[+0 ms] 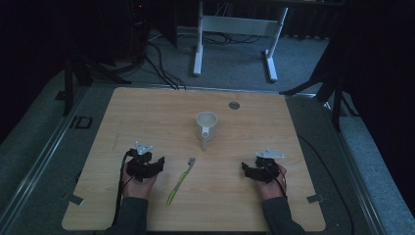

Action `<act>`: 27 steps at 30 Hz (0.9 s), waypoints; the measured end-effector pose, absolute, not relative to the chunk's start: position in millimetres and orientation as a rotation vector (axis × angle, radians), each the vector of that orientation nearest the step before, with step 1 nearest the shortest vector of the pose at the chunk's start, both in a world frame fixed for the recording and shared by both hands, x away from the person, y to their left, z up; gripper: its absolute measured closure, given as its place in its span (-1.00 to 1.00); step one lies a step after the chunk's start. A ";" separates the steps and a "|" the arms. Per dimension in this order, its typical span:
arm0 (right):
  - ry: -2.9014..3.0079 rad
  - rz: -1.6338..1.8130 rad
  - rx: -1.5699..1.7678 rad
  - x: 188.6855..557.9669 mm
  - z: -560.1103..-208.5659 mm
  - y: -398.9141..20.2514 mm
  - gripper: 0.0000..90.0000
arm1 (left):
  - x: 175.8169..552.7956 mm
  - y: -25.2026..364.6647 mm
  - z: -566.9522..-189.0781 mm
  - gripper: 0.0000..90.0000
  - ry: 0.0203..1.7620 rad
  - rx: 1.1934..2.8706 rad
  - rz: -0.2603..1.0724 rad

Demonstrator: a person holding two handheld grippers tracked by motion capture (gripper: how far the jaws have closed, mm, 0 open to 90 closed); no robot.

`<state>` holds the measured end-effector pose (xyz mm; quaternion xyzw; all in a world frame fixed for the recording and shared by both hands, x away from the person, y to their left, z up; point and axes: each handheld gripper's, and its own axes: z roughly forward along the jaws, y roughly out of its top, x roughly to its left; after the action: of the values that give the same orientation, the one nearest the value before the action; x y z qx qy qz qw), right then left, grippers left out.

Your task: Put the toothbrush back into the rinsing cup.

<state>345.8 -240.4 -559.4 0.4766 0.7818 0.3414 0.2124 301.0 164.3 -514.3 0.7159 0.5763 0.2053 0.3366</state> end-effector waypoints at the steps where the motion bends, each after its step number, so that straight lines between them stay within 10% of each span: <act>1: 2.171 0.948 1.324 345.8 -559.4 -240.4 -0.35 | 301.0 164.3 -514.3 0.08 1.502 1.866 0.535; 27: 2.170 0.950 1.324 345.7 -559.4 -240.3 -0.35 | 297.8 149.2 -489.0 0.12 1.404 1.925 0.481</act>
<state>345.7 -240.3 -559.4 0.4769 0.7815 0.3420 0.2120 297.8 149.2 -489.0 0.7424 0.5415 0.1854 0.3482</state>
